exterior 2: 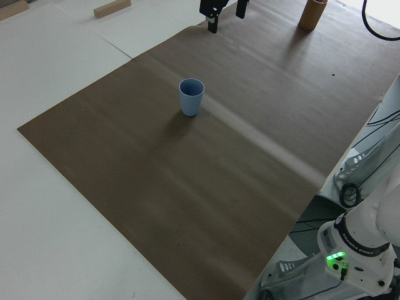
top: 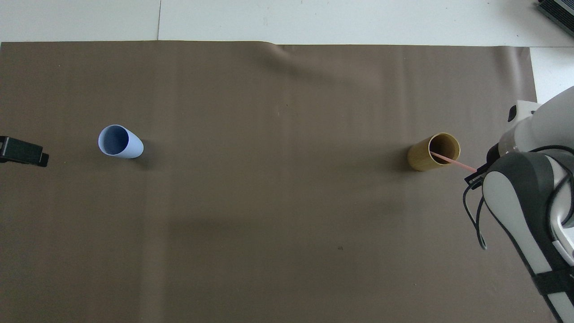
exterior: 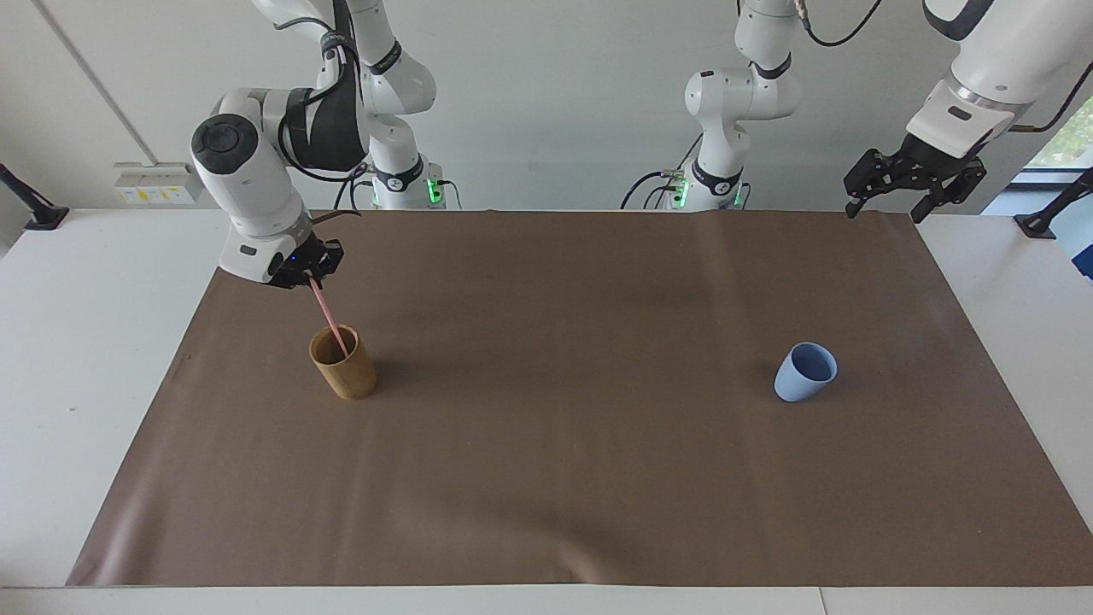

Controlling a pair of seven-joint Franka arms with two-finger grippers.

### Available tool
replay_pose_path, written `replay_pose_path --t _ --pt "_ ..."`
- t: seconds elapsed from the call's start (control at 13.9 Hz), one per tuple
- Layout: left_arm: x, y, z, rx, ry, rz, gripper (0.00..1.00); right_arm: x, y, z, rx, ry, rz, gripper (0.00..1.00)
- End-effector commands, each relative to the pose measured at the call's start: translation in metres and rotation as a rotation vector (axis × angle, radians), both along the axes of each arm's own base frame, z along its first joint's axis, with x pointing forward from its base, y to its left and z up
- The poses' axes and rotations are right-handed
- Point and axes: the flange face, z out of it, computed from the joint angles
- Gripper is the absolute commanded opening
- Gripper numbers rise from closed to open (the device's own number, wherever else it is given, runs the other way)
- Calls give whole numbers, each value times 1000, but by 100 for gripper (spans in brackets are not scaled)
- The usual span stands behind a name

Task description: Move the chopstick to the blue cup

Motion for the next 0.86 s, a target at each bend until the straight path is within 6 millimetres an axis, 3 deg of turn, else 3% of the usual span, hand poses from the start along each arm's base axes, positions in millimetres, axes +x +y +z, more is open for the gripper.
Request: replay_pose_path --t 0.0,0.36,0.79 --pt "3 6 -39 2 -28 2 100 2 -2 11 9 7 13 1" --pt "22 24 -119 5 -64 10 100 -5 -3 42 57 32 -17 0" --pt "57 21 -210 6 -72 4 100 -34 -11 109 67 17 -47 0"
